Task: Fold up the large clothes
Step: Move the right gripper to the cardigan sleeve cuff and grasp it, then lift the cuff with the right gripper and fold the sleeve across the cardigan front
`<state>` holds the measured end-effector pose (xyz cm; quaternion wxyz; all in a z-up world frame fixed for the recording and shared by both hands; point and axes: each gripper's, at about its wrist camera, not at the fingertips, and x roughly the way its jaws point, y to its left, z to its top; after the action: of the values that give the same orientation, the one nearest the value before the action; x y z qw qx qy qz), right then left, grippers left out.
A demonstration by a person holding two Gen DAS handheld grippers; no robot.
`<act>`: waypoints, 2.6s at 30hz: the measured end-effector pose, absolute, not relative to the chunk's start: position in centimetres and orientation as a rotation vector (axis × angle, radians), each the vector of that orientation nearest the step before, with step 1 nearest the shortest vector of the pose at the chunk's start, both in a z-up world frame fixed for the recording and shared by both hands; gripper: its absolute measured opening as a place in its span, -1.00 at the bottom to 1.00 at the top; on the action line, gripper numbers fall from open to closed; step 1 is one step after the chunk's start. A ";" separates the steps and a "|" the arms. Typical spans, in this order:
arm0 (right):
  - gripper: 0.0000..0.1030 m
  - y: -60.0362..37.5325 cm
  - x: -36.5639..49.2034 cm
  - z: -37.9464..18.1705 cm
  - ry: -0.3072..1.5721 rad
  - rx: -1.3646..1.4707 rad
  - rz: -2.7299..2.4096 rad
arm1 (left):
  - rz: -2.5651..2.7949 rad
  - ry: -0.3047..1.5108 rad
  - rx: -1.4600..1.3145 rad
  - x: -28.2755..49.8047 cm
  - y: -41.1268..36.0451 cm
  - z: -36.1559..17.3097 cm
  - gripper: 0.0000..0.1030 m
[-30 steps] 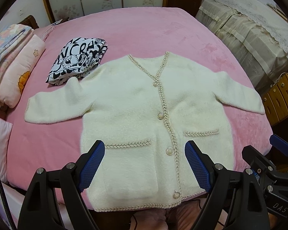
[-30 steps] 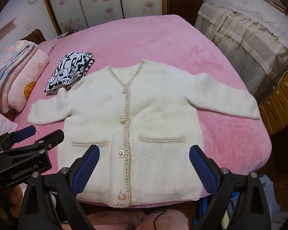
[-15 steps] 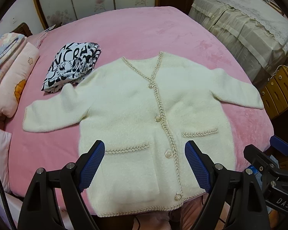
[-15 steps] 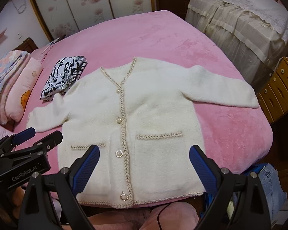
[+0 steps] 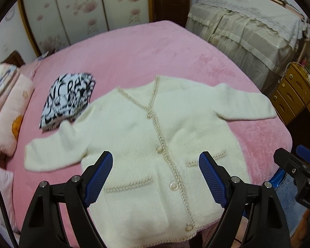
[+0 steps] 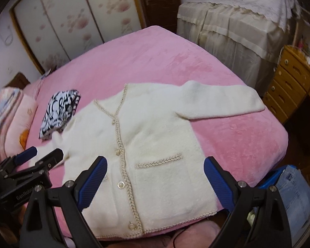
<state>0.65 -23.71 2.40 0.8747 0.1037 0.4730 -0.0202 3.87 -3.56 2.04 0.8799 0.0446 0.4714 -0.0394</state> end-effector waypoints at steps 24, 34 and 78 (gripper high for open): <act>0.85 -43.2 11.0 -2.7 1.034 0.401 -0.049 | -0.186 1.002 0.122 18.7 -23.8 2.7 0.64; 0.85 -58.6 18.0 -10.0 1.160 0.464 -0.167 | -0.177 1.090 0.120 27.9 -35.3 -4.3 0.64; -0.50 -74.2 20.7 -26.9 1.181 1.161 -0.203 | -0.126 1.347 0.076 34.1 -42.0 -17.6 0.64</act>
<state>20.73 -74.16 -26.90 0.6717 0.5156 0.5242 -0.0902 34.15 -41.95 -17.58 0.7792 0.0350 0.6231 -0.0581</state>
